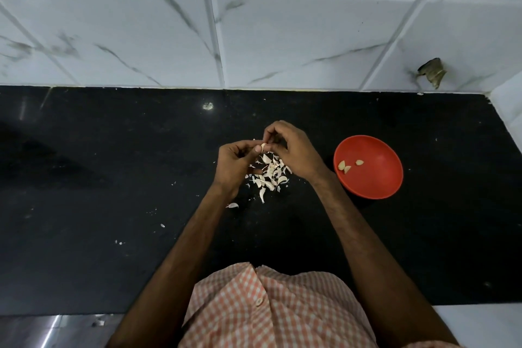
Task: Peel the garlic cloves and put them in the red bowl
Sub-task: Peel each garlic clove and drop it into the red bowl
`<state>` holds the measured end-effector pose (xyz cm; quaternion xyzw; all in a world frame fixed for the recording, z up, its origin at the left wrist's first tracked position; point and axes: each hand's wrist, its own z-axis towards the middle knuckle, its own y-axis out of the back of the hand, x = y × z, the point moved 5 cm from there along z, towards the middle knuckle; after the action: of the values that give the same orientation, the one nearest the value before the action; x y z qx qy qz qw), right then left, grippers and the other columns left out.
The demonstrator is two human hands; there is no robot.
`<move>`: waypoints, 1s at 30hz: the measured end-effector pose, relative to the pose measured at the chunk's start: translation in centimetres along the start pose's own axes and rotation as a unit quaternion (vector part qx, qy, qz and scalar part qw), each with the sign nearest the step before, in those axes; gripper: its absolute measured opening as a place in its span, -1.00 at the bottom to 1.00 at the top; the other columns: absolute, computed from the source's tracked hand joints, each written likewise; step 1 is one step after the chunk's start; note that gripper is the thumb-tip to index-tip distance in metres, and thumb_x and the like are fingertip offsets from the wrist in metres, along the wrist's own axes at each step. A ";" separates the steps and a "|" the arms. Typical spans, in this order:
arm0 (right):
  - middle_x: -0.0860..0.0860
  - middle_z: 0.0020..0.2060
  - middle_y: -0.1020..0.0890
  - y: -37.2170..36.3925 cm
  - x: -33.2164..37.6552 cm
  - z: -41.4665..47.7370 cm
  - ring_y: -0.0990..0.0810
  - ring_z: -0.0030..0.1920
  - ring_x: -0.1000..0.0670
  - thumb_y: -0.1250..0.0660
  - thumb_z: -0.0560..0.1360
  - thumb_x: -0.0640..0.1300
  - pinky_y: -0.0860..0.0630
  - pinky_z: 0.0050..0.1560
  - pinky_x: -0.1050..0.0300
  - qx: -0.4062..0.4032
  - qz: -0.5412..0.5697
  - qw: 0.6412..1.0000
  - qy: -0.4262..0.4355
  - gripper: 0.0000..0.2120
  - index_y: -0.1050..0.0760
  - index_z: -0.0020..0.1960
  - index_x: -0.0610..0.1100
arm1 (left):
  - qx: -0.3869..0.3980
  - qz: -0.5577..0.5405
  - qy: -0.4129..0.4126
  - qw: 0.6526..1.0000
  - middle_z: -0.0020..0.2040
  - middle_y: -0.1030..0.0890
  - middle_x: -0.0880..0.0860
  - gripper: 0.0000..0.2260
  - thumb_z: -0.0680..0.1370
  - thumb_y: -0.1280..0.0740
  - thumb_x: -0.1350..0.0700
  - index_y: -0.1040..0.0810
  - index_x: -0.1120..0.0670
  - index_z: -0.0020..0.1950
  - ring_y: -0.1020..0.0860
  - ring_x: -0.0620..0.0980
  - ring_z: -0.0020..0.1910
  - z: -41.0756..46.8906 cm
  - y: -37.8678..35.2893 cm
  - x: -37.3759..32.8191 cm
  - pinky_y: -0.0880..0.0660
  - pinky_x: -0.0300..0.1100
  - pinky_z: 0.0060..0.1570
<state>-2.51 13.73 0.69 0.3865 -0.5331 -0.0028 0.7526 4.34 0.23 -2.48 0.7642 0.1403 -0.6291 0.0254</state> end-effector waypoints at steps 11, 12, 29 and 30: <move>0.10 -0.03 -0.47 -0.2 0.8 -0.1 -0.52 -0.04 0.13 -0.27 0.54 -0.36 -0.60 -0.13 -0.09 0.003 -0.125 0.992 0.026 -0.81 -0.46 -0.04 -0.07 | 0.014 -0.022 0.036 0.999 -0.10 -0.66 0.10 -0.84 0.62 -0.35 0.24 -0.65 0.25 0.15 -0.56 -0.14 -0.25 0.2 -0.2 0.6 -0.60 -0.21 -0.39; 0.09 -0.02 -0.47 -0.3 1.0 -0.1 -0.51 -0.02 0.10 -0.26 0.53 -0.35 -0.60 -0.15 -0.11 -0.001 -0.137 0.990 0.032 -0.82 -0.45 -0.03 -0.08 | 0.015 -0.038 0.044 0.998 -0.09 -0.65 0.10 -0.81 0.62 -0.35 0.23 -0.64 0.25 0.19 -0.54 -0.14 -0.25 0.2 -0.3 0.8 -0.60 -0.20 -0.38; 0.04 -0.05 -0.48 -1.1 0.5 -1.7 -0.54 -0.08 0.08 -0.33 0.57 -0.35 -0.58 -0.11 0.06 -0.090 -0.025 0.995 0.019 -0.90 -0.46 -0.01 -0.19 | 0.014 -0.160 0.101 0.982 -0.10 -0.63 0.00 -0.80 0.64 -0.31 0.18 -0.64 0.09 0.23 -0.53 -0.15 -0.24 -0.1 -0.5 1.3 -0.60 -0.18 -0.30; 0.02 -0.07 -0.52 -0.9 0.2 -1.9 -0.56 -0.09 0.07 -0.37 0.55 -0.35 -0.58 -0.10 0.09 -0.116 0.002 0.993 0.011 -0.90 -0.48 -0.02 -0.21 | 0.009 -0.166 0.104 0.981 -0.07 -0.64 0.00 -0.80 0.64 -0.31 0.18 -0.64 0.08 0.23 -0.53 -0.15 -0.24 0.0 -0.3 1.4 -0.60 -0.18 -0.29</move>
<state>-0.51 14.08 0.07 0.2958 -0.5216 -0.0586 0.7981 4.52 0.82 -3.82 0.7917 0.2614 -0.5429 -0.1009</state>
